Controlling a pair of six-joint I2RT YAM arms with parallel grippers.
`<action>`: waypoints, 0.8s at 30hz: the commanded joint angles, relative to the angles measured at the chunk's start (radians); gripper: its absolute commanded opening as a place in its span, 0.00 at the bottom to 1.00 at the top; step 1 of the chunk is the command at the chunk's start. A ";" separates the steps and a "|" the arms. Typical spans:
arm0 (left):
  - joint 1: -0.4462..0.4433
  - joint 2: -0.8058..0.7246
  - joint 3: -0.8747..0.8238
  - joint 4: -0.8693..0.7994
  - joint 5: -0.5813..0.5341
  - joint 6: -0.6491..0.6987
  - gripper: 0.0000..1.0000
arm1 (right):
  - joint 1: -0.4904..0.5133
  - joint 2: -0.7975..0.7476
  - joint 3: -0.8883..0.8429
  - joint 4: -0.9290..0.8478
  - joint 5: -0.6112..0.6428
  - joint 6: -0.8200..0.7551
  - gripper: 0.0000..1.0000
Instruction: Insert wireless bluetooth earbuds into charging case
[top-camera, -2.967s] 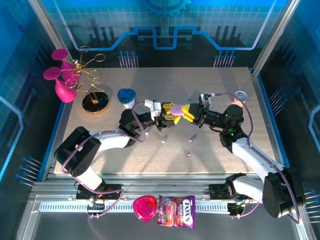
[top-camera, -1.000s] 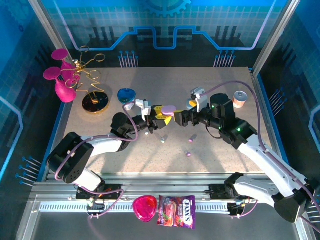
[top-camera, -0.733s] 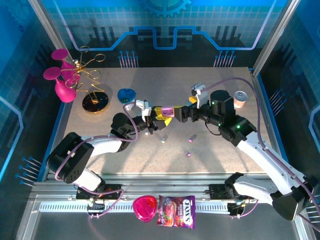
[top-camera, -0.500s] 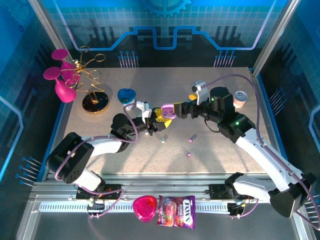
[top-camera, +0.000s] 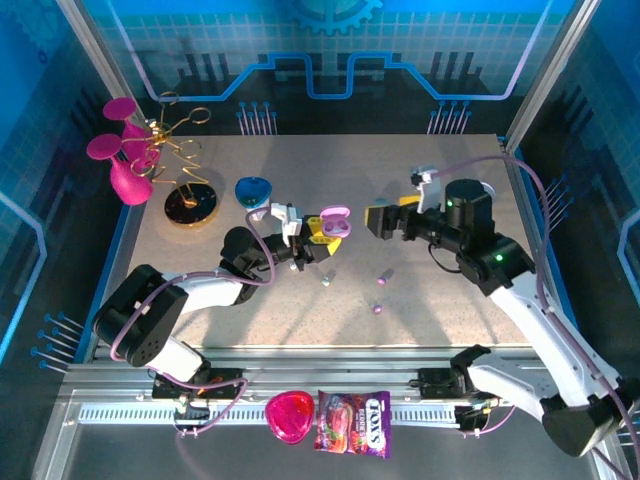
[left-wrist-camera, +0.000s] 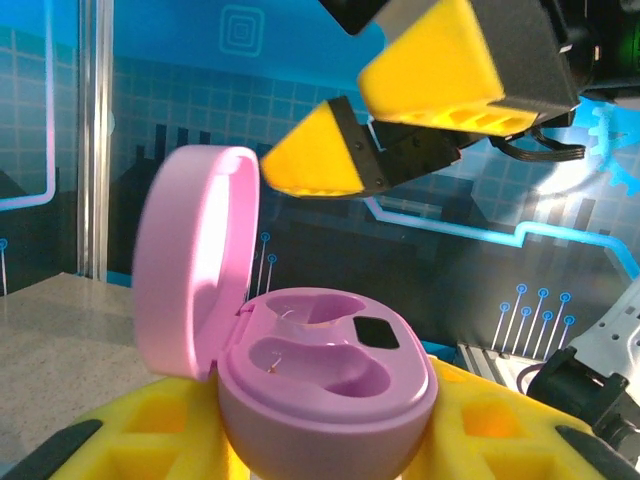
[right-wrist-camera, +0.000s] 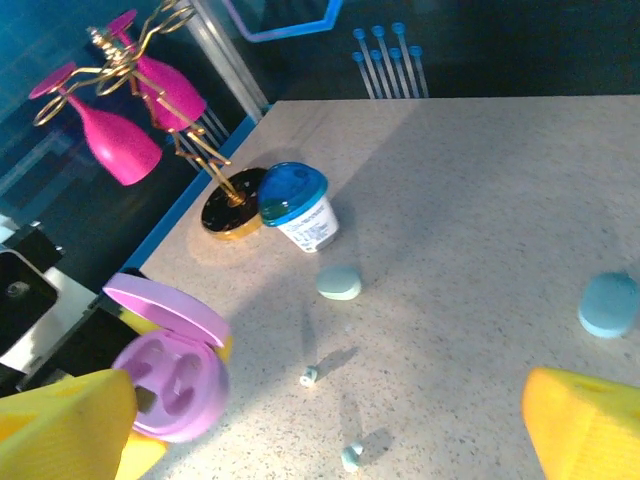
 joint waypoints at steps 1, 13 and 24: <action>0.011 -0.019 -0.016 0.040 0.012 0.027 0.34 | -0.064 -0.033 -0.078 -0.099 -0.029 0.011 1.00; 0.018 -0.077 -0.048 0.038 0.013 0.019 0.34 | -0.032 0.127 -0.264 -0.173 0.162 -0.027 0.87; 0.020 -0.120 -0.049 -0.021 0.013 0.048 0.34 | 0.073 0.291 -0.389 -0.019 0.088 0.152 0.66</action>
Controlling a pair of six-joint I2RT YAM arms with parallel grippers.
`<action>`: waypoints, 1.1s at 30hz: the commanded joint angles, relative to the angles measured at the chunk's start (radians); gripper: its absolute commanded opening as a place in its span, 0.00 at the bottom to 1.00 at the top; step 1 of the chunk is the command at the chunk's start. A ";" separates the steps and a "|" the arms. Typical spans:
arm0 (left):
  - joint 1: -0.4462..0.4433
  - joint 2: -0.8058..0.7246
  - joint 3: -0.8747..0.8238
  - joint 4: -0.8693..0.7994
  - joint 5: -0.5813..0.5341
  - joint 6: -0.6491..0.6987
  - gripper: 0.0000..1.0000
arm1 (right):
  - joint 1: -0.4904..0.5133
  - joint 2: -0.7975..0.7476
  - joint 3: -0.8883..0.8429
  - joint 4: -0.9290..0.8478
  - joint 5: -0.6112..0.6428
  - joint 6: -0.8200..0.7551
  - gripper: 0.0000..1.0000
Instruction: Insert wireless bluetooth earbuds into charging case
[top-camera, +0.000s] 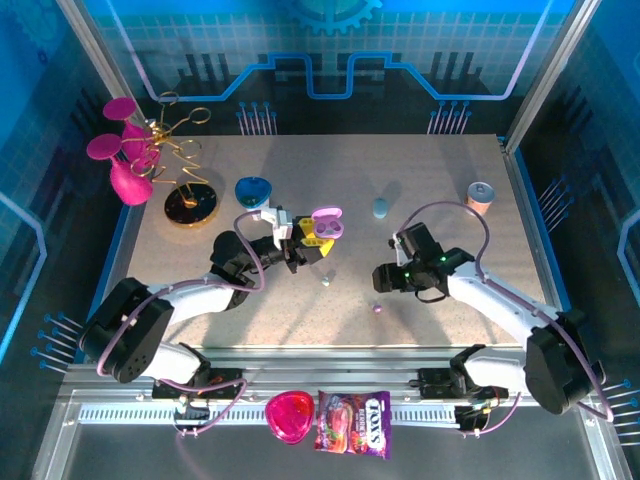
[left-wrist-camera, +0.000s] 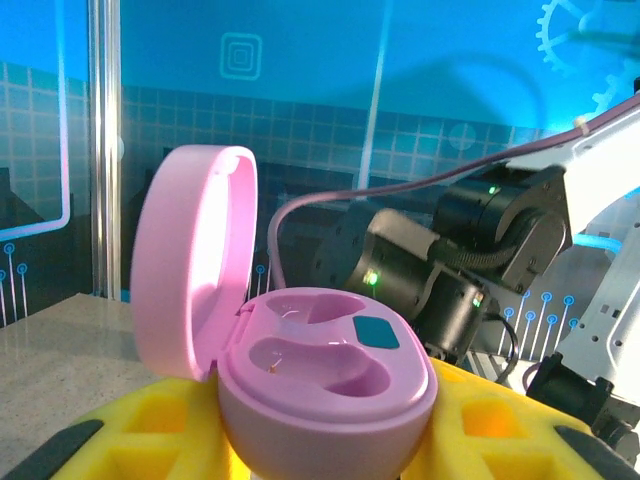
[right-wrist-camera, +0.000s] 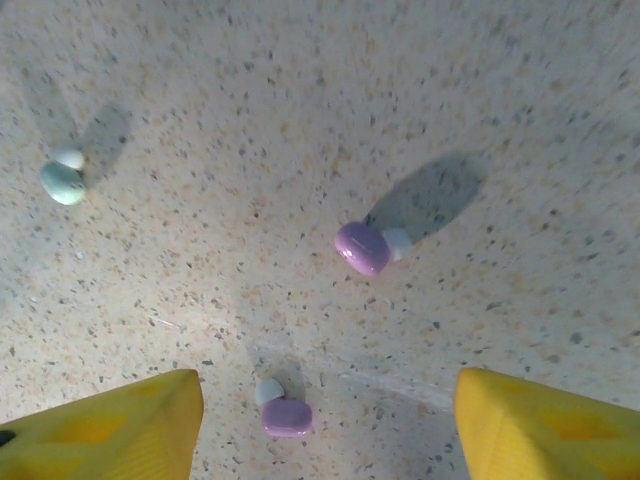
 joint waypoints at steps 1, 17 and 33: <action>0.008 -0.016 -0.007 0.008 0.013 0.022 0.34 | 0.013 0.037 -0.049 0.111 -0.048 0.103 0.64; 0.006 -0.056 -0.008 -0.043 0.013 0.046 0.34 | 0.049 0.271 0.163 -0.052 0.128 -0.117 0.51; 0.008 -0.097 -0.012 -0.084 0.017 0.065 0.34 | 0.164 0.559 0.494 -0.373 0.323 -0.413 0.37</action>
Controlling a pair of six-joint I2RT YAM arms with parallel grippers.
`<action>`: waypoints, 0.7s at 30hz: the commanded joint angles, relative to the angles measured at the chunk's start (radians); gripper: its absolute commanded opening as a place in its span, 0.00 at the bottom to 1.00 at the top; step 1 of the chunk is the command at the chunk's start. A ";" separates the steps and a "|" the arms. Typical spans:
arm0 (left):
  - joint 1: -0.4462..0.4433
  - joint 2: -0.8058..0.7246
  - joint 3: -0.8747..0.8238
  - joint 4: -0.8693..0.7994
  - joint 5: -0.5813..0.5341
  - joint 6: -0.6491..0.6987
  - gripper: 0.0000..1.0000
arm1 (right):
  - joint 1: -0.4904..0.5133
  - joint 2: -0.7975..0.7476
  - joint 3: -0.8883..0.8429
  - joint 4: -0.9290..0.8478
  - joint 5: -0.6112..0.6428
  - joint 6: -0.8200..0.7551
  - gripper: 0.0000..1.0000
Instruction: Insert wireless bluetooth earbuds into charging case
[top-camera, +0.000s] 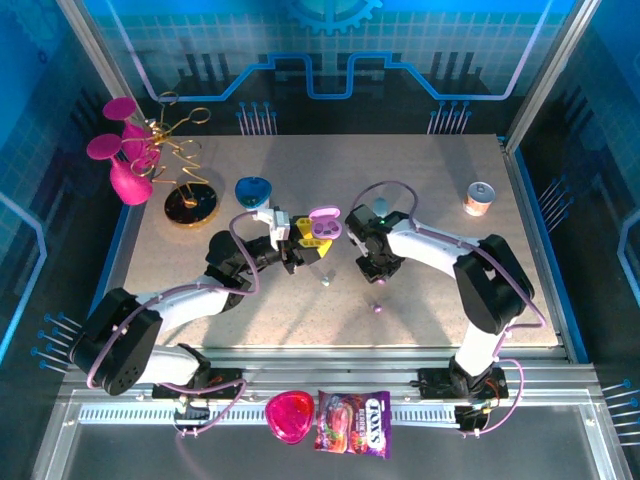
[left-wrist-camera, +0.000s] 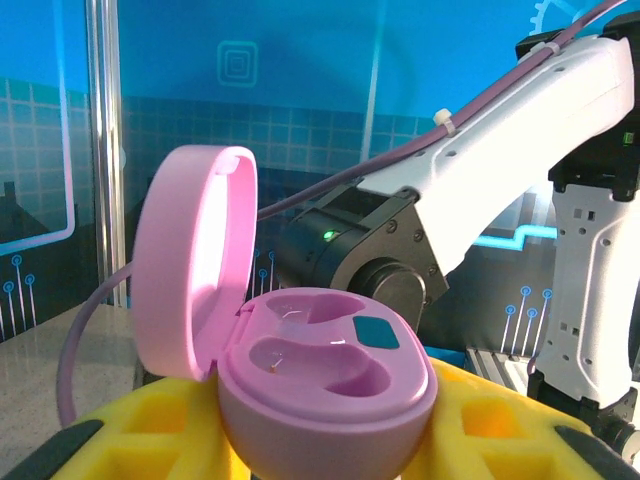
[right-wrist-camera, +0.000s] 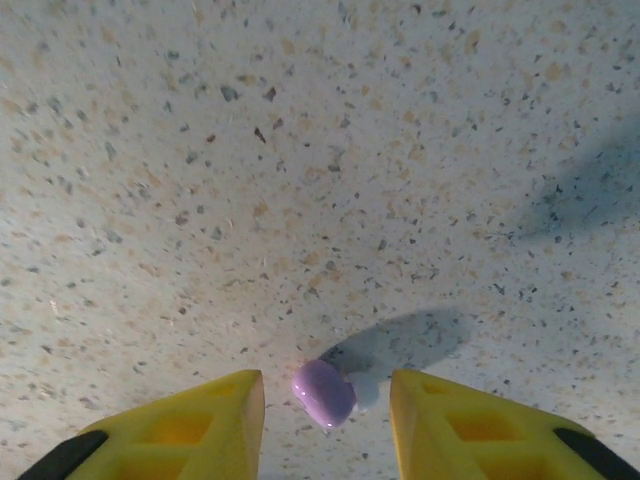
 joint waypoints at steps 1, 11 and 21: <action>0.008 -0.023 -0.012 -0.004 0.016 0.033 0.34 | 0.025 0.043 0.048 -0.103 0.036 -0.105 0.36; 0.011 -0.030 -0.009 -0.018 0.014 0.041 0.34 | 0.081 0.164 0.152 -0.213 0.150 -0.183 0.32; 0.013 -0.039 -0.012 -0.024 0.016 0.044 0.34 | 0.106 0.224 0.186 -0.270 0.221 -0.214 0.29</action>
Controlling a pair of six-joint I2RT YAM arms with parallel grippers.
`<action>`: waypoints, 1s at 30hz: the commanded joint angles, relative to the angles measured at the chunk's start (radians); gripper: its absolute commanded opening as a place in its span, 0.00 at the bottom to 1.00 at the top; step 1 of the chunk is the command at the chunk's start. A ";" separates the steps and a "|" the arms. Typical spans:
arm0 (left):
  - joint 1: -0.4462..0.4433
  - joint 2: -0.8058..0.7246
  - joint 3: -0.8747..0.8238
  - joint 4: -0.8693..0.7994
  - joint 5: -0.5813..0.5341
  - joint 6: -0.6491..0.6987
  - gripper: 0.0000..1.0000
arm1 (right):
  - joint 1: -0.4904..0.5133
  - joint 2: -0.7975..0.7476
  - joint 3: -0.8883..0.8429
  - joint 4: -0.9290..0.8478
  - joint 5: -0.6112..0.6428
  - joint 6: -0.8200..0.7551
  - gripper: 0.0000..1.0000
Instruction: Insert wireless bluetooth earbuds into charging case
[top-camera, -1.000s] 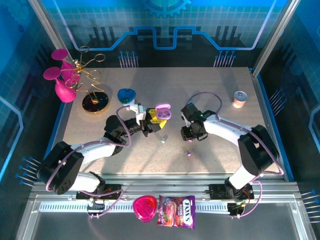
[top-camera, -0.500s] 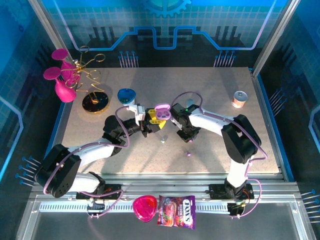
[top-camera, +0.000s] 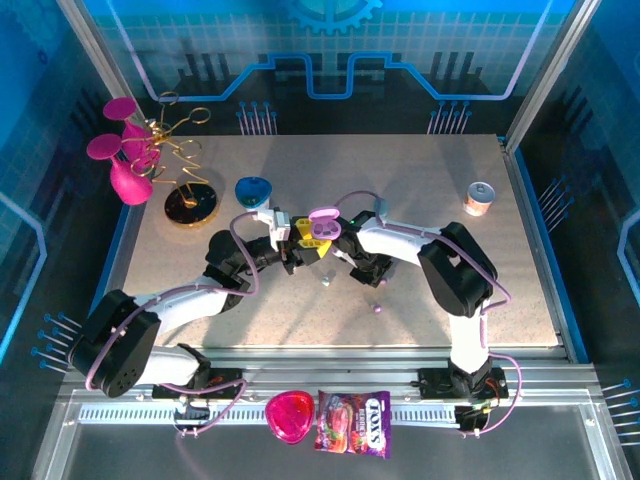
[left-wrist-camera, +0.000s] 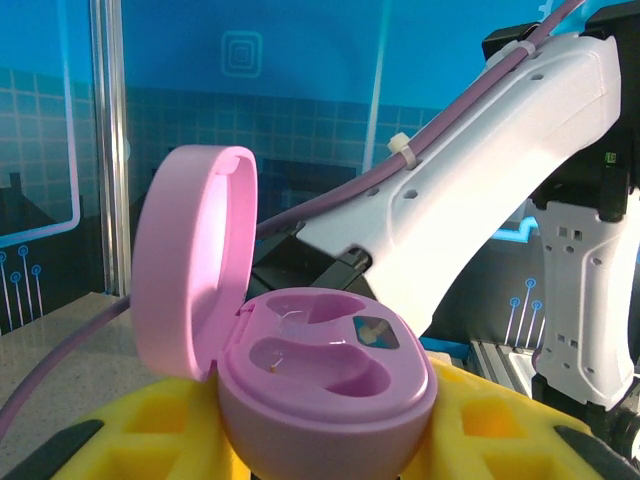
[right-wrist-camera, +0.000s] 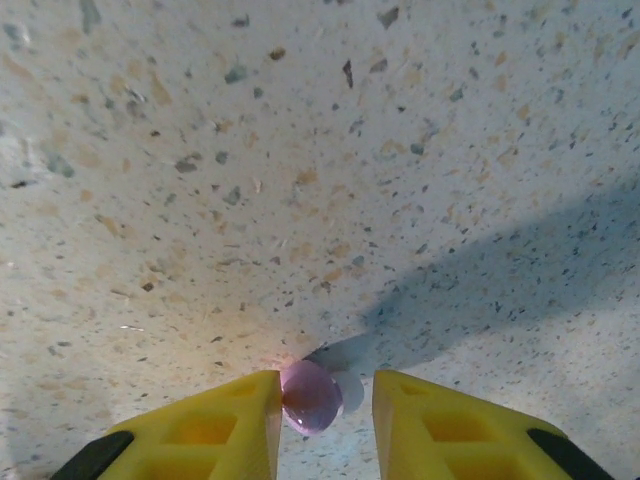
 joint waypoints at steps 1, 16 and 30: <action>0.008 -0.029 -0.007 0.009 0.016 0.024 0.34 | 0.013 0.023 0.019 -0.057 0.033 -0.029 0.29; 0.009 -0.033 -0.013 0.005 0.013 0.026 0.34 | 0.019 0.046 0.012 -0.067 0.022 -0.052 0.31; 0.011 -0.035 -0.015 0.005 0.013 0.024 0.34 | 0.010 0.062 0.002 -0.040 0.028 -0.056 0.21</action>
